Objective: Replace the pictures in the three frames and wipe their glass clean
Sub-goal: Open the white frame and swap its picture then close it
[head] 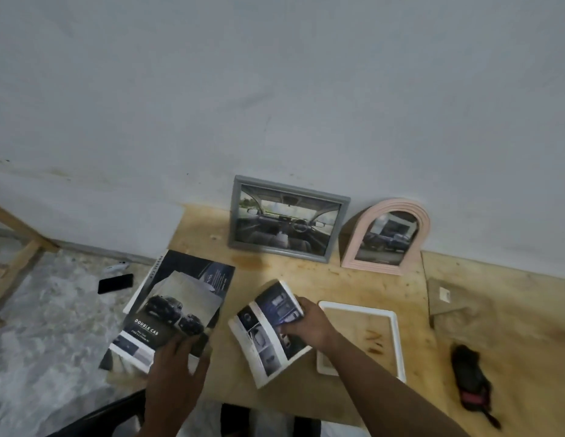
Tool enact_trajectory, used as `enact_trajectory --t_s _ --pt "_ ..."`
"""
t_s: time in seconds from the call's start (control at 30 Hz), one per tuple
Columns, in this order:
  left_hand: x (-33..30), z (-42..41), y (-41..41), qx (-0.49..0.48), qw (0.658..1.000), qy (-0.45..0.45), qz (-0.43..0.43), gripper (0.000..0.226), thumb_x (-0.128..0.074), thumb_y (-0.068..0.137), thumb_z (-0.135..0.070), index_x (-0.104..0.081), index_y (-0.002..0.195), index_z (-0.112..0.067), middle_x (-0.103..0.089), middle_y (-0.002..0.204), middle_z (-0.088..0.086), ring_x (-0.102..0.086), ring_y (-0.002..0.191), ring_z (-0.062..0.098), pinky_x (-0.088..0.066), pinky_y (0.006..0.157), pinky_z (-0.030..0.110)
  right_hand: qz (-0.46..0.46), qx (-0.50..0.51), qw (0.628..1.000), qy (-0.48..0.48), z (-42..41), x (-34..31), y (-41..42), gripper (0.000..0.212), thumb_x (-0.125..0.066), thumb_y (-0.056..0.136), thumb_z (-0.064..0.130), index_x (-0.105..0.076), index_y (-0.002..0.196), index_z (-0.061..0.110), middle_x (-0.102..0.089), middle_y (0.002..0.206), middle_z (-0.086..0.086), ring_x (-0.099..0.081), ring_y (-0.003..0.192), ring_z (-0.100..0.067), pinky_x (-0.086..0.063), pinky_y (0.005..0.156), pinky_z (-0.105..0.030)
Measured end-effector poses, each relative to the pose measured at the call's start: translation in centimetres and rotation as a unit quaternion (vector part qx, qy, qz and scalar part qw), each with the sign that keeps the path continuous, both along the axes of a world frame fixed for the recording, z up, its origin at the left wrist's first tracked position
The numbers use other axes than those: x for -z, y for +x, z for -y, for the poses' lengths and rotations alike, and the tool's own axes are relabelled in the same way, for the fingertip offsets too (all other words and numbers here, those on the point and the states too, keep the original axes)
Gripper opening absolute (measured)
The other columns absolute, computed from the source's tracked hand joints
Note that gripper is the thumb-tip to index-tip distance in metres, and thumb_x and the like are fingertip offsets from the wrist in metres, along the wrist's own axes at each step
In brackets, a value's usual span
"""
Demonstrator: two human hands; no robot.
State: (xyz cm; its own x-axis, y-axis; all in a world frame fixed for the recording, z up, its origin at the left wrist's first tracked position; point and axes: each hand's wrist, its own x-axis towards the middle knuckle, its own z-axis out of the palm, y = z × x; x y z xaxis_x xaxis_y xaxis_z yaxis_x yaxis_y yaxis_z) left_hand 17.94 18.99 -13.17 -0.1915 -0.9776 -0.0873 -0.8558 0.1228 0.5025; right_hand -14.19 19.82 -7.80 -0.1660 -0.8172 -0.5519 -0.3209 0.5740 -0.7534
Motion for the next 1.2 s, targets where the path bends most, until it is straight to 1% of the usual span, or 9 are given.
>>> enact_trajectory --t_s 0.1,0.2,0.23,0.37,0.47,0.6,0.77,1.03,1.2 --pt "-3.6 -0.6 -7.3 -0.153 0.95 0.232 -0.14 0.061 -0.049 0.09 -0.078 -0.069 0.093 -0.02 -0.071 0.1 0.004 -0.067 0.094 0.029 -0.054 0.089 0.046 0.128 0.12 0.985 0.002 -3.8 -1.8 -3.7 0.048 -0.093 0.07 0.018 -0.072 0.113 0.015 -0.079 0.104 -0.004 -0.075 0.097 -0.026 -0.059 0.093 -0.043" --pt "-6.6 -1.9 -14.3 -0.229 0.783 0.484 -0.315 0.048 -0.057 0.097 -0.064 -0.073 0.101 -0.019 -0.077 0.103 0.009 -0.072 0.102 0.033 -0.057 0.094 0.049 0.127 0.169 0.977 0.002 -7.2 -2.6 -6.1 0.054 -0.094 0.07 0.026 -0.07 0.117 0.014 -0.079 0.105 -0.003 -0.076 0.096 -0.022 -0.059 0.092 -0.041" --pt "-7.0 -2.7 -16.5 -0.197 0.774 0.497 -0.339 0.037 -0.063 0.097 -0.054 -0.073 0.104 -0.02 -0.079 0.104 0.008 -0.074 0.102 0.031 -0.059 0.092 0.049 0.106 0.191 0.976 0.003 -8.4 -2.8 -7.0 0.058 -0.094 0.069 0.028 -0.067 0.118 0.014 -0.079 0.103 -0.001 -0.076 0.093 -0.018 -0.061 0.086 -0.034" --pt "-5.8 -5.1 -22.5 -0.088 0.875 0.372 -0.297 0.016 -0.076 0.09 -0.006 -0.073 0.097 -0.02 -0.08 0.101 0.005 -0.077 0.087 0.019 -0.062 0.079 0.041 0.043 0.259 0.965 -0.011 -12.6 -2.7 -10.6 0.051 -0.085 0.076 0.046 -0.065 0.113 0.017 -0.076 0.099 0.003 -0.074 0.082 -0.009 -0.058 0.068 -0.021" --pt "-5.7 -6.2 -25.5 -0.106 0.893 0.337 -0.28 0.02 -0.072 0.091 -0.002 -0.07 0.093 -0.022 -0.077 0.095 0.0 -0.074 0.085 0.019 -0.062 0.075 0.041 0.081 0.344 0.936 0.004 -15.0 -1.6 -14.1 0.029 -0.072 0.093 0.037 -0.067 0.112 0.015 -0.077 0.105 -0.005 -0.076 0.089 -0.023 -0.063 0.074 -0.038" --pt "-4.3 -7.1 -27.8 -0.086 0.916 0.308 -0.244 0.019 -0.073 0.092 -0.006 -0.065 0.095 -0.023 -0.075 0.1 0.006 -0.071 0.086 0.019 -0.061 0.077 0.041 -0.009 0.32 0.947 0.022 -17.1 0.2 -17.3 0.002 -0.066 0.097 0.012 -0.066 0.099 0.011 -0.076 0.106 -0.006 -0.074 0.085 -0.019 -0.061 0.064 -0.03" --pt "-3.0 -8.2 -29.5 -0.056 0.959 0.244 -0.132 0.032 -0.068 0.092 -0.011 -0.069 0.123 -0.019 -0.073 0.105 0.002 -0.062 0.082 0.014 -0.046 0.063 0.021 -0.082 0.255 0.962 0.044 -17.8 3.5 -19.0 0.008 -0.075 0.09 0.023 -0.068 0.09 0.02 -0.073 0.088 0.008 -0.069 0.081 -0.012 -0.061 0.081 -0.043" --pt "-2.1 -8.9 -29.6 -0.024 0.983 0.181 -0.028 0.039 -0.068 0.092 -0.023 -0.066 0.131 -0.02 -0.059 0.12 0.006 -0.065 0.1 0.026 -0.052 0.076 0.033 -0.173 0.16 0.972 0.026 -18.2 4.2 -19.5 0.031 -0.076 0.089 0.035 -0.056 0.112 0.032 -0.068 0.087 0.011 -0.065 0.076 -0.004 -0.052 0.062 -0.02" --pt "-1.4 -9.5 -29.0 0.001 0.986 0.167 0.001 0.042 -0.068 0.092 -0.033 -0.063 0.133 -0.023 -0.051 0.129 0.003 -0.06 0.11 0.027 -0.052 0.082 0.036 -0.186 0.142 0.972 0.0 -18.3 5.0 -19.9 0.046 -0.074 0.09 0.034 -0.058 0.132 0.029 -0.065 0.107 0.013 -0.063 0.087 -0.003 -0.057 0.071 -0.019"
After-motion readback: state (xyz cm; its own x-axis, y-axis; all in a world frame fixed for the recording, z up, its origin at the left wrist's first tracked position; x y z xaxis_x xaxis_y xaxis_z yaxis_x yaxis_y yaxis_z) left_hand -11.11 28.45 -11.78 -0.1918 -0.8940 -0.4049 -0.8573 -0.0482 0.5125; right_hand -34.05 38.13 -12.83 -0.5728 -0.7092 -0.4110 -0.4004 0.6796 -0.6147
